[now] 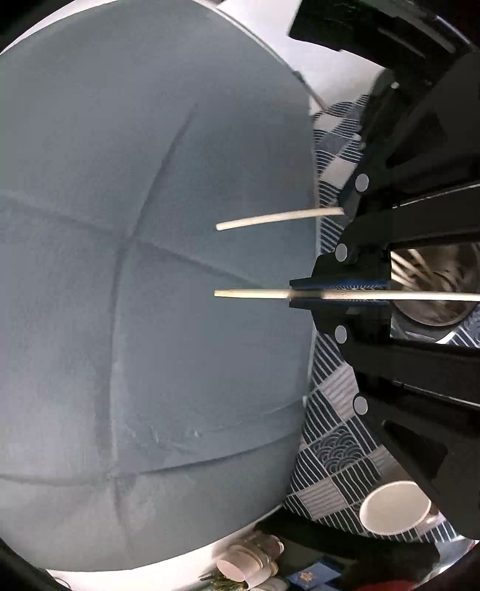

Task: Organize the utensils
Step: 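Lift both held sticks and carry them above the black holder, then lower both sticks into the holder and open both tools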

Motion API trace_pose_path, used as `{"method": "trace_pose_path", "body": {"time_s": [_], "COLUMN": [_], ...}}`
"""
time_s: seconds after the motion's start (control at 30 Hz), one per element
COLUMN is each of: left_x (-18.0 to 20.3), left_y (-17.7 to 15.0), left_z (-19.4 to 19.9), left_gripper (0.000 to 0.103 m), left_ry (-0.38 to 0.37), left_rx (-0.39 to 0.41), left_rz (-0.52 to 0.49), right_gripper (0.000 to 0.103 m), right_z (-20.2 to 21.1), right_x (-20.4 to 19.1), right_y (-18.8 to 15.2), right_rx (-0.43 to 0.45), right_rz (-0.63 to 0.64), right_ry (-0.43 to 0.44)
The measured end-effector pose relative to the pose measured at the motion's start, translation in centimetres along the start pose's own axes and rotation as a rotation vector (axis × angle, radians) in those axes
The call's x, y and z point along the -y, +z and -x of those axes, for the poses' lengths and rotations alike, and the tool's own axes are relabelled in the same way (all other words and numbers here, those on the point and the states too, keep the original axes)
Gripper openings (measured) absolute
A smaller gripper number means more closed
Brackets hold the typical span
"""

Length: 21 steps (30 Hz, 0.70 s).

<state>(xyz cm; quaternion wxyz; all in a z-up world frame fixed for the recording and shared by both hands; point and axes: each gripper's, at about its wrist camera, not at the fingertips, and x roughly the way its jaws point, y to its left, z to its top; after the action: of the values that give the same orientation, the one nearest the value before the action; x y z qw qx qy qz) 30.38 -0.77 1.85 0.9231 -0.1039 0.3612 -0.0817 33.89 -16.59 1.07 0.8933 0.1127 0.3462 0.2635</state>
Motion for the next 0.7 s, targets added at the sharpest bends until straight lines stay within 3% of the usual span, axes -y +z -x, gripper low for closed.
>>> {"method": "trace_pose_path", "body": {"time_s": [0.13,0.37,0.6,0.67,0.7], "left_x": [-0.4,-1.5,-2.5,-2.4,-2.4], "left_y": [-0.8,-3.9,-5.3,-5.4,-5.5], "left_z": [-1.3,-3.3,-2.2,-1.5,-0.9], "left_gripper": [0.005,0.005,0.006,0.023,0.039], "left_ry": [-0.012,-0.022,-0.012,0.009,0.022], "left_rx": [0.029,-0.006,0.022,0.038,0.052], "left_rz": [0.024,0.022,0.034,0.024,0.024], "right_gripper": [0.005,0.005,0.008,0.009,0.009], "right_z": [-0.9,-2.1,-0.4,0.4,0.8], "right_x": [0.3,1.1,1.6,1.3,1.3], "right_y": [-0.4,-3.0,-3.7,-3.8,-3.8], "right_rx": [0.032,-0.007,0.031,0.045,0.050], "right_rz": [-0.002,-0.005,-0.008,0.000,0.000], "right_ry": [0.004,-0.009,-0.012,-0.008,-0.007]}}
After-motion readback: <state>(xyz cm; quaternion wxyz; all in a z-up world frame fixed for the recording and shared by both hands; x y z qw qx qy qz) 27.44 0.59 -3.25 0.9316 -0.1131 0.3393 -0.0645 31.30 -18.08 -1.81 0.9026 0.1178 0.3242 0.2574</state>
